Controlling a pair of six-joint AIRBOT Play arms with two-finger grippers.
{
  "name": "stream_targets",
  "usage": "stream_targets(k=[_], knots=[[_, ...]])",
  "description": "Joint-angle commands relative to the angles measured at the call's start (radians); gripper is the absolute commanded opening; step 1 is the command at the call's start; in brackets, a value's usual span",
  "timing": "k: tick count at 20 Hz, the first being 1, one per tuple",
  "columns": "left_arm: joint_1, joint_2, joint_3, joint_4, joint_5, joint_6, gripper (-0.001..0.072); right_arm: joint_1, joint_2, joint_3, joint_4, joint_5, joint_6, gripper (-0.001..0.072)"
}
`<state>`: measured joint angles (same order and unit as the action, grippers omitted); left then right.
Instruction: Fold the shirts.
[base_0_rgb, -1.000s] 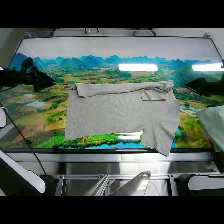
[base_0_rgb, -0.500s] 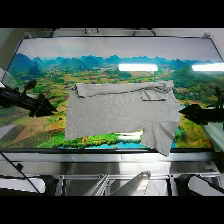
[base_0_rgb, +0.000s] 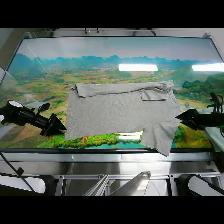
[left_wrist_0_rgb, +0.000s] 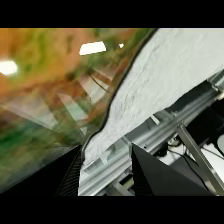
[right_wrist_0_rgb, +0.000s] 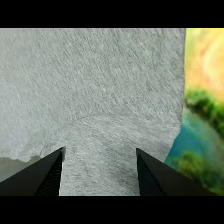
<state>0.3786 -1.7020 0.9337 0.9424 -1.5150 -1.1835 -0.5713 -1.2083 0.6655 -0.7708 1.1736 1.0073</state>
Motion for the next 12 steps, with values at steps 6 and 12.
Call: stream_targets(k=[6,12], knots=[[-0.132,-0.023,0.021,0.025,0.057,-0.033,0.0365,0.000,0.001,-0.002,0.000,0.031,0.003,0.0502],[-0.183,-0.023,0.050,0.026,0.093,-0.029,0.0020,-0.002,-0.001,-0.002,-0.167,0.024,0.143,0.0513]])
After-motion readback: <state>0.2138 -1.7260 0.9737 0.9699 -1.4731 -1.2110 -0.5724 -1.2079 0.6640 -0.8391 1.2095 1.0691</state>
